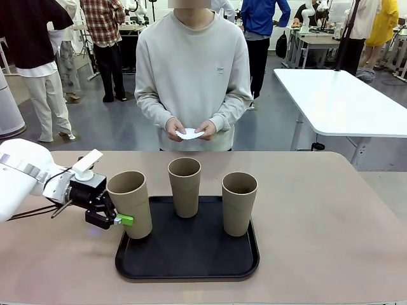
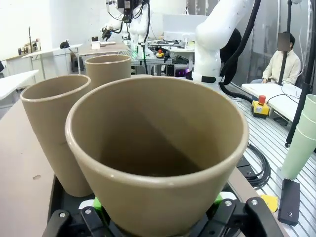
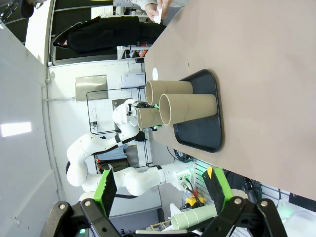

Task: Place coasters on the table and set cups on them.
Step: Pick up one Reusable plastic cup and place it on a coaster set by the human.

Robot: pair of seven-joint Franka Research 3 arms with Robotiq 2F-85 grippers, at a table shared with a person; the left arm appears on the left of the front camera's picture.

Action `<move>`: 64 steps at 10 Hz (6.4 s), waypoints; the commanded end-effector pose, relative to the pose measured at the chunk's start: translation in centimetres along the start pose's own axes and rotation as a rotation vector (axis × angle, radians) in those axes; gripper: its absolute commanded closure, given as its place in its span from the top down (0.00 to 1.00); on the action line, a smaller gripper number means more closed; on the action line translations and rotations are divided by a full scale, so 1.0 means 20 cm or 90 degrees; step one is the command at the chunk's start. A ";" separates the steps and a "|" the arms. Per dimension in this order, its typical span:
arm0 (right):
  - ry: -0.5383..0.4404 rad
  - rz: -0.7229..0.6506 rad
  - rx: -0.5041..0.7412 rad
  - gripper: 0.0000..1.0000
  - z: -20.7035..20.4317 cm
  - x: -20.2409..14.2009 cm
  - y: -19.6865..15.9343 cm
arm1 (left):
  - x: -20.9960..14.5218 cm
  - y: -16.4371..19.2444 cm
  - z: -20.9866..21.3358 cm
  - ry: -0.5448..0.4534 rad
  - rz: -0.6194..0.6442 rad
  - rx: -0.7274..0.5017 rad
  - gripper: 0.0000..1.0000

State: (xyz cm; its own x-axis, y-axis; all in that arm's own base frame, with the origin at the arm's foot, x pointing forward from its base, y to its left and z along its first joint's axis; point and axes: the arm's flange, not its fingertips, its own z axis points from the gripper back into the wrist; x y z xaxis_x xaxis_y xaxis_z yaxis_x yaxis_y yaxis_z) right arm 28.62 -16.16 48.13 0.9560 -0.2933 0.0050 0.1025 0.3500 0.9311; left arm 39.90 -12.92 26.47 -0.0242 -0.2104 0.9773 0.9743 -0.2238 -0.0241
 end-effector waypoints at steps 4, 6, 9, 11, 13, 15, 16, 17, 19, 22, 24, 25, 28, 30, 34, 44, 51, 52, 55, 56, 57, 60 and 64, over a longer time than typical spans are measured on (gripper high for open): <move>-0.003 0.010 0.017 1.00 0.00 0.01 0.01 | 0.65 -0.20 0.19 0.025 0.000 0.120 0.15; -0.003 0.010 0.017 1.00 0.00 0.01 0.01 | 0.83 -0.21 0.23 0.026 0.017 0.131 0.15; -0.003 0.010 0.017 1.00 0.00 0.01 0.01 | 0.90 -0.22 0.26 0.025 0.001 0.122 0.15; -0.003 0.010 0.017 1.00 0.00 0.01 0.01 | 0.90 -0.22 0.26 0.025 0.001 0.122 0.15; -0.003 0.010 0.017 1.00 0.00 0.01 0.01 | 0.90 -0.22 0.26 0.025 0.001 0.122 0.15; -0.003 0.010 0.017 1.00 0.00 0.01 0.01 | 0.90 -0.22 0.26 0.025 0.001 0.122 0.15; -0.003 0.010 0.017 1.00 0.00 0.01 0.01 | 0.90 -0.21 0.26 0.026 0.015 0.123 0.85; -0.003 0.010 0.017 1.00 0.00 0.01 0.01 | 0.90 -0.17 0.32 0.028 0.009 0.144 0.85; -0.003 0.010 0.017 1.00 0.00 0.01 0.01 | 0.86 -0.02 0.54 0.030 0.005 0.219 0.85; -0.003 0.010 0.017 1.00 0.00 0.01 0.01 | 0.82 0.08 1.07 -0.031 0.012 0.341 0.85; -0.003 0.010 0.017 1.00 0.00 0.01 0.01 | 0.80 0.08 1.25 -0.058 0.012 0.384 0.85; -0.003 0.010 0.017 1.00 0.00 0.01 0.01 | 0.79 0.07 1.31 -0.055 0.010 0.391 0.85; -0.003 0.010 0.017 1.00 0.00 0.01 0.01 | 0.77 0.09 1.38 -0.012 0.001 0.397 0.85; -0.003 0.010 0.017 1.00 0.00 0.01 0.01 | 0.79 0.07 1.35 0.025 0.001 0.405 0.85; -0.003 0.010 0.017 1.00 0.00 0.01 0.01 | 0.77 0.08 1.36 -0.018 0.012 0.399 0.85; -0.003 0.010 0.017 1.00 0.00 0.01 0.01 | 0.25 0.44 1.50 0.040 0.080 0.360 0.85; -0.003 0.010 0.017 1.00 0.00 0.01 0.01 | 0.04 0.45 1.46 0.045 0.125 0.338 0.85; -0.003 0.010 0.017 1.00 0.00 0.01 0.01 | 0.04 0.45 1.46 0.045 0.125 0.338 0.85; -0.003 0.010 0.017 1.00 0.00 0.01 0.01 | 0.03 0.45 1.46 0.044 0.127 0.334 0.85; -0.003 0.010 0.017 1.00 0.00 0.01 0.01 | -0.04 0.45 1.45 0.041 0.087 0.291 0.85; -0.003 0.010 0.017 1.00 0.00 0.01 0.01 | -0.08 0.45 1.44 0.036 0.059 0.267 0.85; -0.003 0.010 0.017 1.00 0.00 0.01 0.01 | -0.19 0.44 1.43 0.027 -0.002 0.247 0.85; -0.003 0.010 0.017 1.00 0.00 0.01 0.01 | -0.23 0.45 1.48 0.031 -0.004 0.255 0.85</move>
State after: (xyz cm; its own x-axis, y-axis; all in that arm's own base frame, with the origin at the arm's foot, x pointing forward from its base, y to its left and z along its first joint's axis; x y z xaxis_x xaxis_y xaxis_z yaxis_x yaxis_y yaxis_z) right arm 28.64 -16.14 48.10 0.9562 -0.2927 0.0032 0.1044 0.3511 0.9305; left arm 55.00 13.85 27.52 -0.0130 -0.2586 0.9659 0.9811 0.1833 0.0623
